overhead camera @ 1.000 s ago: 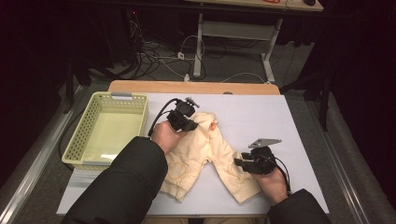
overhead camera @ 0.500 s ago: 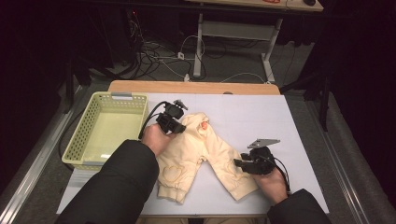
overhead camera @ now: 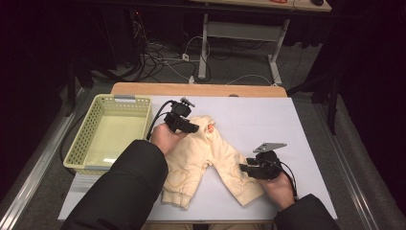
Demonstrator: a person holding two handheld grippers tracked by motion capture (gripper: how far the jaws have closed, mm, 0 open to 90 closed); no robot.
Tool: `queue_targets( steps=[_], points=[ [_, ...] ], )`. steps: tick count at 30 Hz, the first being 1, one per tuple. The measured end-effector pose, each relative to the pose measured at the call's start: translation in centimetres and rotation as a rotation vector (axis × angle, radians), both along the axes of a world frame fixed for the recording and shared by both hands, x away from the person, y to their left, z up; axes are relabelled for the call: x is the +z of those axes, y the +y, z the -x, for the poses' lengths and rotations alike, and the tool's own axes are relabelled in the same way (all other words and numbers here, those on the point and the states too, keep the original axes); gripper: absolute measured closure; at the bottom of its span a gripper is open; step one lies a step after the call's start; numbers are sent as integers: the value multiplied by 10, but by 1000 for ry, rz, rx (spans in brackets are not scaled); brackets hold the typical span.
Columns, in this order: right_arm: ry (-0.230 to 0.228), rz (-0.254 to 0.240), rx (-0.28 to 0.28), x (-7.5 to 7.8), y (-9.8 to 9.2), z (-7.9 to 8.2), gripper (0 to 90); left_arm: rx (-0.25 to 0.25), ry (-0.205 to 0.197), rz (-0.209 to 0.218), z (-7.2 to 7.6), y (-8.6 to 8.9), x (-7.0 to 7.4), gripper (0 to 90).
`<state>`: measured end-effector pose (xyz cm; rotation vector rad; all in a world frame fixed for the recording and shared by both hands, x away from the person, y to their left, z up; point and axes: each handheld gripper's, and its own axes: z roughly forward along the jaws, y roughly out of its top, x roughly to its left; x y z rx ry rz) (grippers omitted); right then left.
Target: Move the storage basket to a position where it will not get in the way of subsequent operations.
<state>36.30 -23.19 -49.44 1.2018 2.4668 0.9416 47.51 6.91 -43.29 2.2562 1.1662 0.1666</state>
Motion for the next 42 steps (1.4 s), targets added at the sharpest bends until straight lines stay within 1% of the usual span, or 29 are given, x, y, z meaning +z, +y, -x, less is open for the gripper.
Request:
queue_targets(
  steps=[3, 6, 8, 9, 10, 12, 13, 15, 18, 21, 23, 26, 27, 28, 29, 30, 32, 34, 37, 42],
  points=[
    [3, -1, -1, 0, 0, 0, 585, -6, -2, 10, -6, -5, 1, 482],
    [5, -1, 2, 0, 0, 0, 585, -7, 20, 22, -12, -8, -2, 482],
    [6, -1, 2, -1, 0, -1, 585, -12, 45, 33, -15, -9, -6, 493],
    [8, -1, 3, -1, 0, -1, 584, -17, 65, 44, -16, -10, -9, 528],
    [5, -1, 7, -1, 0, -1, 585, -30, 85, 42, -17, -11, -11, 580],
    [13, 0, 8, -1, 1, -1, 584, -45, 115, 24, -17, -14, -14, 690],
    [17, 3, 8, -2, 1, -1, 584, -52, 122, 10, -17, -15, -15, 735],
    [16, 5, 11, -2, 2, -1, 584, -62, 124, -5, -15, -16, -14, 795],
    [21, 12, 18, -2, 2, -1, 586, -60, 103, -3, -12, -14, -8, 819],
    [24, 16, 29, -3, 2, -1, 619, -63, 64, 13, -8, -11, 2, 824],
    [27, 19, 38, -3, 3, 0, 658, -74, 34, 18, -5, -10, 11, 825],
    [27, 24, 44, -2, 4, 1, 748, -91, -15, 36, 1, -11, 25, 826],
    [21, 37, 53, -2, 4, 1, 779, -94, -31, 42, 3, -12, 29, 825],
    [21, 44, 51, -2, 4, 1, 814, -101, -43, 43, 5, -12, 33, 825],
    [21, 44, 51, -1, 4, 1, 864, -101, -60, 45, 7, -12, 36, 825],
    [21, 40, 61, 0, 4, 1, 889, -101, -71, 46, 8, -12, 38, 825],
    [22, 50, 71, 1, 5, 2, 900, -92, -73, 44, 9, -10, 38, 824],
    [28, 58, 79, 1, 7, 3, 900, -81, -71, 21, 9, -9, 34, 822],
    [32, 67, 85, 1, 8, 3, 900, -61, -51, 0, 9, -5, 27, 821],
    [42, 62, 91, 0, 8, 3, 900, -35, -26, -29, 11, 4, 15, 821]
  ],
)
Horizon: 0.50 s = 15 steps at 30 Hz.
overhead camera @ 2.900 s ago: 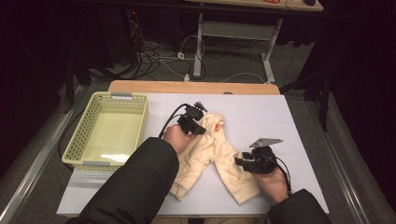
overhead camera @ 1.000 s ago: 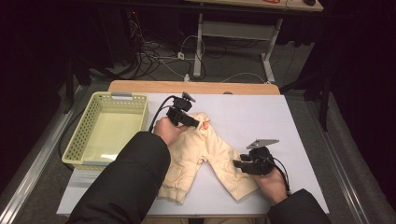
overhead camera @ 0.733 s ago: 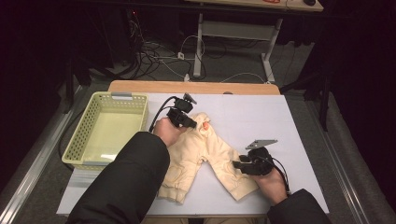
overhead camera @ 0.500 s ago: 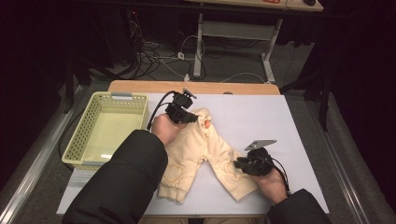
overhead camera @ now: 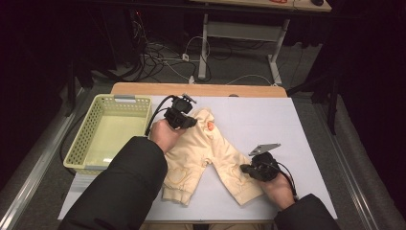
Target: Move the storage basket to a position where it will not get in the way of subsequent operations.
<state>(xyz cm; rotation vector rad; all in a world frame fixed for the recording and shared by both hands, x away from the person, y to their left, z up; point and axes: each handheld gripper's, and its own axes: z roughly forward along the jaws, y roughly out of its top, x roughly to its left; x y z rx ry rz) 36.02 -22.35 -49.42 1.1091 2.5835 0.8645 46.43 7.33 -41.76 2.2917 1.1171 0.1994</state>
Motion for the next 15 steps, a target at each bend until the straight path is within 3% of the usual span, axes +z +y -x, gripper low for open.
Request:
queue_targets(
  steps=[7, 10, 15],
  points=[
    [6, 6, 14, 0, 2, 1, 900, 20, 41, -41, 6, 7, -16, 820],
    [9, 3, 13, -1, 3, 1, 900, 23, 59, -39, 8, 10, -21, 818],
    [8, -4, 13, -1, 2, 1, 897, 14, 31, -10, 14, 12, -17, 725]
  ],
)
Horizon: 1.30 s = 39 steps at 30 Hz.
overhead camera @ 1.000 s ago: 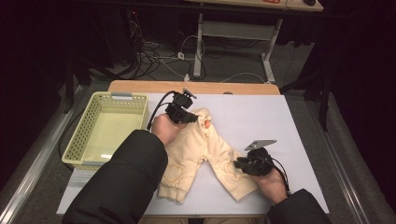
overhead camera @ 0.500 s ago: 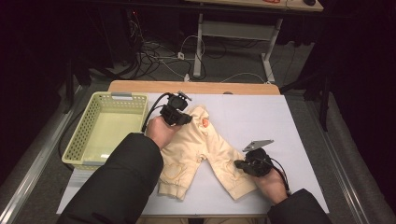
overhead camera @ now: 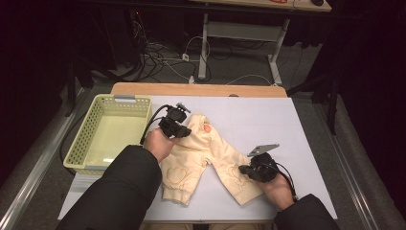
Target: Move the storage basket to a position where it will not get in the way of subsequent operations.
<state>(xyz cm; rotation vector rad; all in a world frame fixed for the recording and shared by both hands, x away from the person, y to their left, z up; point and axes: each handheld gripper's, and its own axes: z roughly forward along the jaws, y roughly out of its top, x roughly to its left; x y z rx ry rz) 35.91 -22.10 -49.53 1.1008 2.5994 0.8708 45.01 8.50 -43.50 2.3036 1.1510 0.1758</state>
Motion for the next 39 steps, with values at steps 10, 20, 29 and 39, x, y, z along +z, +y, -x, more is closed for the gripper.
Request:
queue_targets(
  steps=[10, 20, 29, 39],
  points=[
    [-2, -12, -7, -1, 0, 1, 860, -49, -61, 47, 33, 1, 12, 543],
    [-4, -20, -4, -2, 2, 1, 839, -92, -36, 56, 70, 6, -9, 477],
    [-6, -23, -7, -2, 2, 1, 827, -97, 3, 38, 85, 8, -38, 426],
    [-8, -20, -9, -2, 3, 2, 827, -120, 55, 37, 85, 0, -62, 540]
  ],
)
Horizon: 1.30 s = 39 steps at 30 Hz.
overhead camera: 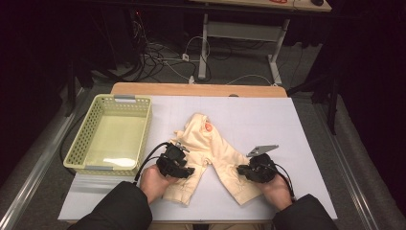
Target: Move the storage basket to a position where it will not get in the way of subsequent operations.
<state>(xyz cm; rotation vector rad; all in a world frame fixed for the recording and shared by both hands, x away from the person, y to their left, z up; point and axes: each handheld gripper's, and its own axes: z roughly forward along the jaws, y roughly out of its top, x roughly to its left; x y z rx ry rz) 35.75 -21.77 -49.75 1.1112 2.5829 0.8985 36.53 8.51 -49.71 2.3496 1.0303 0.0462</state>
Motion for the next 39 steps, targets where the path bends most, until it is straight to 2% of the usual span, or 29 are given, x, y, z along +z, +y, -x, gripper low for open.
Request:
queue_targets(
  steps=[3, 6, 7, 8, 11, 15, 20, 23, 26, 30, 34, 36, 39],
  points=[
    [-1, 0, 1, 0, 0, 0, 827, -5, -32, -33, 1, -1, -1, 675],
    [-1, 2, 0, 0, 1, 0, 827, -4, -24, -36, 2, 0, 0, 795],
    [-2, 5, -1, 0, 1, 1, 827, -8, -36, -37, 3, 0, 1, 817],
    [-4, 5, 1, 0, 1, 1, 826, -12, -54, -37, 5, -1, 1, 829],
    [5, 0, 0, 1, 1, 2, 822, -39, -50, -22, 11, 1, 5, 836],
    [10, -7, 14, 1, 4, 6, 822, -59, -71, 1, 23, 8, 15, 836],
    [0, 8, 49, 1, 12, 11, 821, -64, -75, 25, 32, 16, 13, 831],
    [-1, 6, 56, 2, 15, 12, 804, -53, -87, 50, 32, 21, 12, 801],
    [-30, -18, 42, 8, 12, 11, 790, -19, -108, 90, 29, 27, 15, 697],
    [-78, -58, -12, 20, 6, 1, 766, 28, -127, 87, 25, 32, 14, 569],
    [-121, -44, -63, 26, 9, -20, 774, 43, -124, 87, 25, 34, 12, 525],
    [-121, -50, -87, 29, 13, -35, 774, 44, -127, 80, 24, 34, 12, 506],
    [-107, -51, -114, 32, 21, -56, 770, 61, -118, 102, 22, 37, 11, 501]
  ],
)
